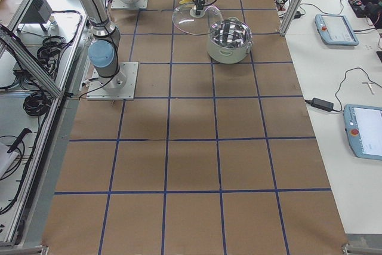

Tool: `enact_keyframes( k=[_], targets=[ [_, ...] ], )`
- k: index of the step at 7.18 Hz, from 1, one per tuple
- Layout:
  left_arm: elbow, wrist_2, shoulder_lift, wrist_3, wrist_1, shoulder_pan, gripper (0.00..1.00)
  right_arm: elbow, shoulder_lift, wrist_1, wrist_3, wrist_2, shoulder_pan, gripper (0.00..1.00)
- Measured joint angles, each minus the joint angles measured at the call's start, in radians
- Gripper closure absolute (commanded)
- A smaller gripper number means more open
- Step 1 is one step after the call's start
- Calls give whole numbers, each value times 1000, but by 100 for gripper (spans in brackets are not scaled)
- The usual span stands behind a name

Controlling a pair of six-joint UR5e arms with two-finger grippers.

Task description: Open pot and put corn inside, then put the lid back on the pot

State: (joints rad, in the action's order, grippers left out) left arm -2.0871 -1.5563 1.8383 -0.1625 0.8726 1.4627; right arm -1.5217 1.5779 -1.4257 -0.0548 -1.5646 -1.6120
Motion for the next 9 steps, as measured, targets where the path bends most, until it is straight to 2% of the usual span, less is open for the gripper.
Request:
enact_keyframes(
  k=[2,5,7,9],
  targets=[
    [43,1,-45,75,53,38,77,0,1,4,2,0,-2,72],
    [224,12,-63,253,200,186,77,0,2,5,3,-1,-2,72],
    [373,53,-26,346,285,266,76,0,2,10,4,-1,-1,73],
    [512,72,48,432,312,347,76,0,3,10,3,-2,2,73]
  ],
)
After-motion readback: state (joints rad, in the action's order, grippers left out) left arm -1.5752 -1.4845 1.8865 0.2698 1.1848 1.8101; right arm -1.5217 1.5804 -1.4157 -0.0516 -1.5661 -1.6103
